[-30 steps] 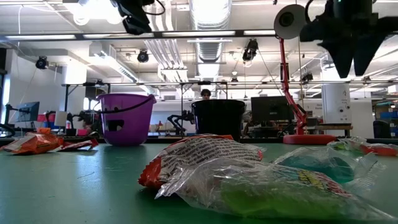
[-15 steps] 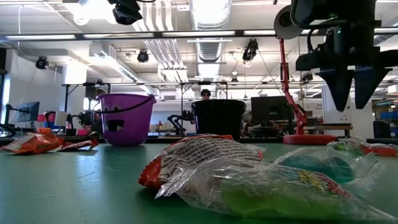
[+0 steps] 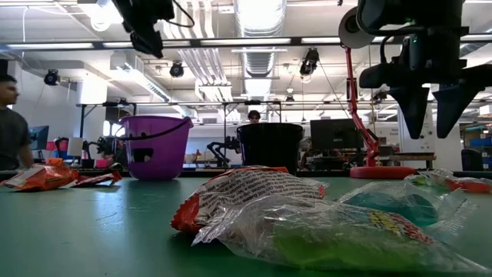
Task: Sort candy
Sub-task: Put the green gummy into the violet bucket
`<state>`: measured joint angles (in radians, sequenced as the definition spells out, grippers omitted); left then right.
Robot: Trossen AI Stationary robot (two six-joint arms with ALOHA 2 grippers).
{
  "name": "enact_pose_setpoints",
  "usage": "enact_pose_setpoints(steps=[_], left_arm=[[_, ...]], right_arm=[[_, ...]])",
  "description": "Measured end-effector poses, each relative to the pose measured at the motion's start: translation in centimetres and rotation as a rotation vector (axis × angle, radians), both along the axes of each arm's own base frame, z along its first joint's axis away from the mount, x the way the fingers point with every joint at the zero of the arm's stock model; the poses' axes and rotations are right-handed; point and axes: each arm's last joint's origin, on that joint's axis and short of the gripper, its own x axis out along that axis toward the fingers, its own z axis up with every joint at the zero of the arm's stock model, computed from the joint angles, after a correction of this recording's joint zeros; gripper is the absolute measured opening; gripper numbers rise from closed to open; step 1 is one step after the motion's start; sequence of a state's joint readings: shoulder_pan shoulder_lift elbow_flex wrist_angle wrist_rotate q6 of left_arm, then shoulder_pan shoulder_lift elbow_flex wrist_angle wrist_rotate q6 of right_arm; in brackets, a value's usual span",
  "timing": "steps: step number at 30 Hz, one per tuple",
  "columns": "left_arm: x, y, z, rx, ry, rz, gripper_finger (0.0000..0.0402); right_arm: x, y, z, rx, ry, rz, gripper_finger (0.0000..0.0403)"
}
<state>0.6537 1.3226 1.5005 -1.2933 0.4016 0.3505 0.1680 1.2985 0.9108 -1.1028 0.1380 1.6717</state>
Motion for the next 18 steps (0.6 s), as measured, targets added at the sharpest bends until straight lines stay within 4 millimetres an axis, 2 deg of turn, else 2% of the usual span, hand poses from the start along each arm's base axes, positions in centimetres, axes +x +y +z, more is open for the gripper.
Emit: enact_pose_setpoints(steps=[8,18], left_arm=[[-0.1,0.0,-3.3,-0.014,0.015,0.004,0.0103],[-0.1,0.0,-3.8,-0.013,0.02,-0.005,0.0103]], right_arm=[[0.7,0.2,-1.5,0.029,0.068,-0.033,0.0182],[1.7,0.3,-4.6,0.003,0.206,-0.051,0.0182]])
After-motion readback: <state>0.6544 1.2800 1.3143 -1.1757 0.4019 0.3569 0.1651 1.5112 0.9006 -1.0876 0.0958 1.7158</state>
